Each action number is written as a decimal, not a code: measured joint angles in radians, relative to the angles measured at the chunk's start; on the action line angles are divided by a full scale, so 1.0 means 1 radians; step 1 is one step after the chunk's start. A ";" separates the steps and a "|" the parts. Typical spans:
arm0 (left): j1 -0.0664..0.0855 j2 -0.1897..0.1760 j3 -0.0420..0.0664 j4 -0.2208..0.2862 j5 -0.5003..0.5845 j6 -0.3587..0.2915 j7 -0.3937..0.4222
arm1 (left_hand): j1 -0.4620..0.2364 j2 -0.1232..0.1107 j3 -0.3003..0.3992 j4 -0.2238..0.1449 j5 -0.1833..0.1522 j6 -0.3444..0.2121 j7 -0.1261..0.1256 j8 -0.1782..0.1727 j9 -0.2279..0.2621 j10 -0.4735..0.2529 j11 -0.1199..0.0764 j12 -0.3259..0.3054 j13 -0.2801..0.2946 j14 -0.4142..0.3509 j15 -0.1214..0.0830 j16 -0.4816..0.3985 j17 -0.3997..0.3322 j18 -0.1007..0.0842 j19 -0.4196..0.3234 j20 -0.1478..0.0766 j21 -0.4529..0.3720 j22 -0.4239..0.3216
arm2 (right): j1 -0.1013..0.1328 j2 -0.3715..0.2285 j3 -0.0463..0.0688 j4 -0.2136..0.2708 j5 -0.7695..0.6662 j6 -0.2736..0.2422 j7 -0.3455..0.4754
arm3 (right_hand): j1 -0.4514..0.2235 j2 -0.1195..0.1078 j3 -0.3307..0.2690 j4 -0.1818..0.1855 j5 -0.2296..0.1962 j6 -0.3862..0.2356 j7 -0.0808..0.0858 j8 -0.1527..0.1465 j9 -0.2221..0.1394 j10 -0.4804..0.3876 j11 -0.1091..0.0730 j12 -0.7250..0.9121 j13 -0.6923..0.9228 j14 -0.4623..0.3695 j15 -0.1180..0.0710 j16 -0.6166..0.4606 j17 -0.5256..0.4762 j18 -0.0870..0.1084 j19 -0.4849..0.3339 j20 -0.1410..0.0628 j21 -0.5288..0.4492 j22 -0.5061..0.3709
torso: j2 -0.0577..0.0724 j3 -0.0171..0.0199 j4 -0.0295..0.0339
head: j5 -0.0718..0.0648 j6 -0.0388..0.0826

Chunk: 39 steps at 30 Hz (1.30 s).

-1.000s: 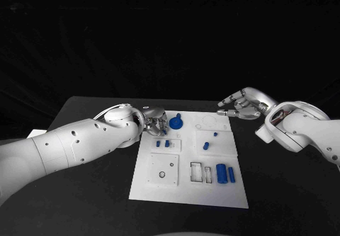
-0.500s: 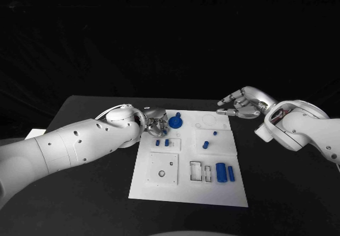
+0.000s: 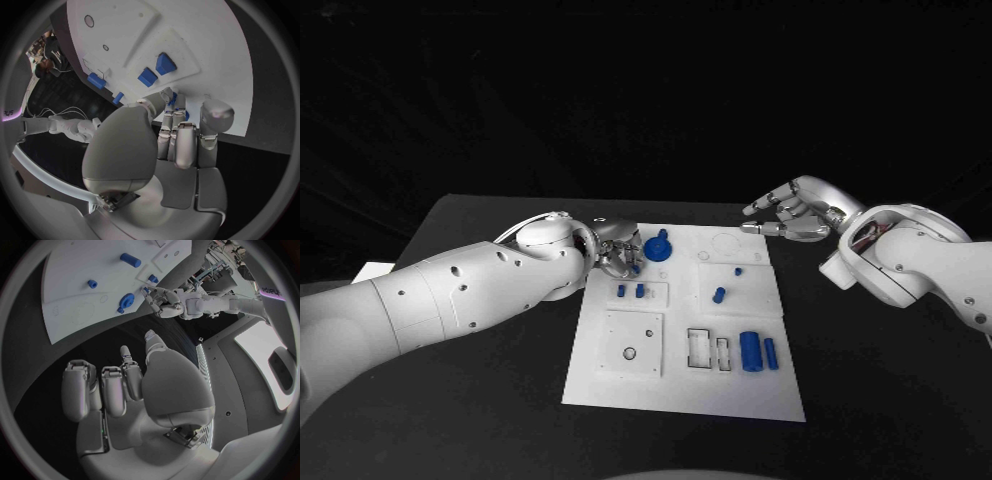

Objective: Assemble the parts on the task board

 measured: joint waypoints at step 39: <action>-0.002 -0.058 0.004 -0.037 0.028 -0.049 0.007 | -0.028 -0.021 -0.011 -0.017 0.000 -0.176 0.052 -0.058 -0.068 -0.212 0.061 -0.083 -0.018 0.000 0.043 -0.005 -0.024 -0.015 -0.002 0.031 -0.064 -0.051 | 0.000 -0.001 0.000 -0.028 -0.120 0.034 -0.045 | 0.200 0.017 0.114 -0.067 -0.062 0.050 -0.009 0.008 0.004 -0.412 0.014 -1.050 -0.726 0.000 0.000 -0.102 0.000 0.024 -0.057 -0.004 -0.107 -0.160 | 0.000 0.0012 -0.0014 | -0.002 0.005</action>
